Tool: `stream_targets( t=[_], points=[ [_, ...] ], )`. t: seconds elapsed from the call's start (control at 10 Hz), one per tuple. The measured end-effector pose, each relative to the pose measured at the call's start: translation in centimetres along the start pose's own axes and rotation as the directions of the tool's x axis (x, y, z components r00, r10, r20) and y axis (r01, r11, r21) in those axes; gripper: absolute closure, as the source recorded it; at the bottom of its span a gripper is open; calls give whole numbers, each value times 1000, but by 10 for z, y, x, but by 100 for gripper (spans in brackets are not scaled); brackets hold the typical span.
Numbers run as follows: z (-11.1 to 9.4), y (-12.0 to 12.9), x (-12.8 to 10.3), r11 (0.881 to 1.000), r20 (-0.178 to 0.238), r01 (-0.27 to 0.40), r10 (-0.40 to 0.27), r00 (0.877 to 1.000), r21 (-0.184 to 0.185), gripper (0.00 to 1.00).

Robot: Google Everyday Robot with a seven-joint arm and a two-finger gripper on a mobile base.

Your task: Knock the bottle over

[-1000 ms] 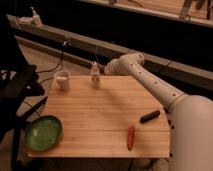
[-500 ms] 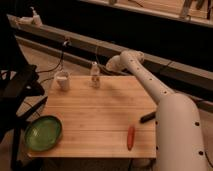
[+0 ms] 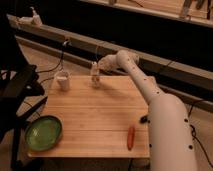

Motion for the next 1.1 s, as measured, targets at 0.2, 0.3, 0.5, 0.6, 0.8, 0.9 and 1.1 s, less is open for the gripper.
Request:
stream_targets(
  t=[0.2, 0.3, 0.5, 0.6, 0.8, 0.9, 1.1],
  points=[
    [-6, 3, -22, 999, 104, 21, -17, 994, -36, 94],
    [-11, 7, -32, 997, 151, 35, -24, 988, -67, 85],
    [-14, 9, -52, 993, 222, 55, -30, 975, -108, 71],
    [-13, 10, -49, 994, 199, 53, -32, 979, -101, 70],
    [-14, 18, -43, 995, 60, 50, -45, 997, -84, 70],
    [-16, 23, -49, 996, 35, 56, -54, 998, -74, 70],
    [-21, 26, -60, 996, 100, 58, -50, 994, -73, 70]
  ],
)
